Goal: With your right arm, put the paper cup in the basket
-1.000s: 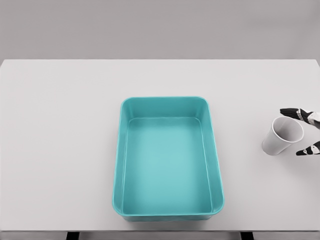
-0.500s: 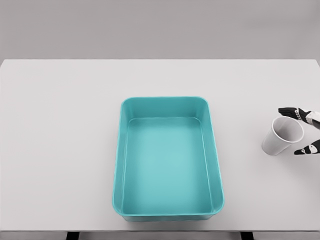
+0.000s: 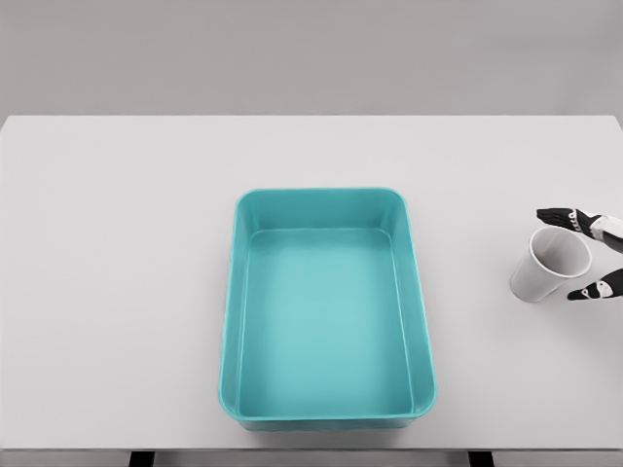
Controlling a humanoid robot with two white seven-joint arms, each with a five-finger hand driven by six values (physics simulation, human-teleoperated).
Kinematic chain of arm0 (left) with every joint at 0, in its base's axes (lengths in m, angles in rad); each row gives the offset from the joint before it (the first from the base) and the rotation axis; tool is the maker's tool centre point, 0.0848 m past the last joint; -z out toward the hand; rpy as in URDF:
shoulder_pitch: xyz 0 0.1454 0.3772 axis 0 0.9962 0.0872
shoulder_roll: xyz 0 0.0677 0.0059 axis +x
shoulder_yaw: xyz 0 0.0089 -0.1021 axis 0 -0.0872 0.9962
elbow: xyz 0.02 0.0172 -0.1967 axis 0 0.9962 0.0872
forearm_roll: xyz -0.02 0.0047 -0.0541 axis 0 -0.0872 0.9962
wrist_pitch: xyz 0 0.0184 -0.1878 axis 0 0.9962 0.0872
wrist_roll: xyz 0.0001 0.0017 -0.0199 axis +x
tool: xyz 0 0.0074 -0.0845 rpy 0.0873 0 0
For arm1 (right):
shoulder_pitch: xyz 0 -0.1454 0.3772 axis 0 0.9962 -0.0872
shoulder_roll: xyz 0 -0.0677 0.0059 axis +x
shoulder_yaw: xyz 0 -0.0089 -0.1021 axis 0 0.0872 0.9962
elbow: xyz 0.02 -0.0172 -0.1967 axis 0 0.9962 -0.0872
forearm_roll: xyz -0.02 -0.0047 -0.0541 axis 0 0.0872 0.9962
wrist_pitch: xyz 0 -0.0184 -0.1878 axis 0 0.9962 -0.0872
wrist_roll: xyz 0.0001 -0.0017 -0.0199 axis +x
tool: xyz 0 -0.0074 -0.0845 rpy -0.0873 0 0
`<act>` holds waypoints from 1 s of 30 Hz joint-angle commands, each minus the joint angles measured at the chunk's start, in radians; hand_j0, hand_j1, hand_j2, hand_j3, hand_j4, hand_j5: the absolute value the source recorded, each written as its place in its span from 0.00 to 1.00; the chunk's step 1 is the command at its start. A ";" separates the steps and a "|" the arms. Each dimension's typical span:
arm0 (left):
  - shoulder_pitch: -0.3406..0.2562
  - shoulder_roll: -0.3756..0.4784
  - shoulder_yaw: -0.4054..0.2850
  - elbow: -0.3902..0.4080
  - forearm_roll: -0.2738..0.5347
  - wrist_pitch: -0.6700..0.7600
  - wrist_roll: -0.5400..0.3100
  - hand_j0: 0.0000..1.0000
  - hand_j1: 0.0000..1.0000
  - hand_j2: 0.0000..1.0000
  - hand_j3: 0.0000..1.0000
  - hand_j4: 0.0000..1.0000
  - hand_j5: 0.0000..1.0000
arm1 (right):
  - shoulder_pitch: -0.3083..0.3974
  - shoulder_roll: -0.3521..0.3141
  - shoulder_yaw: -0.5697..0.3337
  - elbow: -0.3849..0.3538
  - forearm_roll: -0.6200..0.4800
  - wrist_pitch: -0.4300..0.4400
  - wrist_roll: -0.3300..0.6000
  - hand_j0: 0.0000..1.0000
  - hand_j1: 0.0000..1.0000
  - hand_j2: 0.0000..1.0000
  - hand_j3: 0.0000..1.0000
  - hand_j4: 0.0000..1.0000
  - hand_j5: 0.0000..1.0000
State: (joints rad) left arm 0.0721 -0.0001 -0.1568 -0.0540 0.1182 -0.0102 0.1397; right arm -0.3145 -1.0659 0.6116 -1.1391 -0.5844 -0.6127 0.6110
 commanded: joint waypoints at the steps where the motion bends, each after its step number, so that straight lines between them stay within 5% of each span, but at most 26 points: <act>1: 0.000 0.000 0.000 0.000 0.000 -0.001 0.000 1.00 1.00 1.00 1.00 1.00 1.00 | 0.000 -0.002 -0.001 -0.014 -0.008 0.002 0.000 1.00 1.00 1.00 1.00 1.00 1.00; 30: 0.000 0.000 0.000 0.000 0.000 0.001 0.000 1.00 1.00 1.00 1.00 1.00 1.00 | 0.000 -0.002 0.010 -0.041 -0.006 0.002 0.000 1.00 1.00 1.00 1.00 1.00 1.00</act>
State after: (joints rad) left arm 0.0721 -0.0001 -0.1571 -0.0539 0.1182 -0.0102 0.1399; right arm -0.3145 -1.0656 0.6215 -1.1788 -0.5830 -0.6128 0.6110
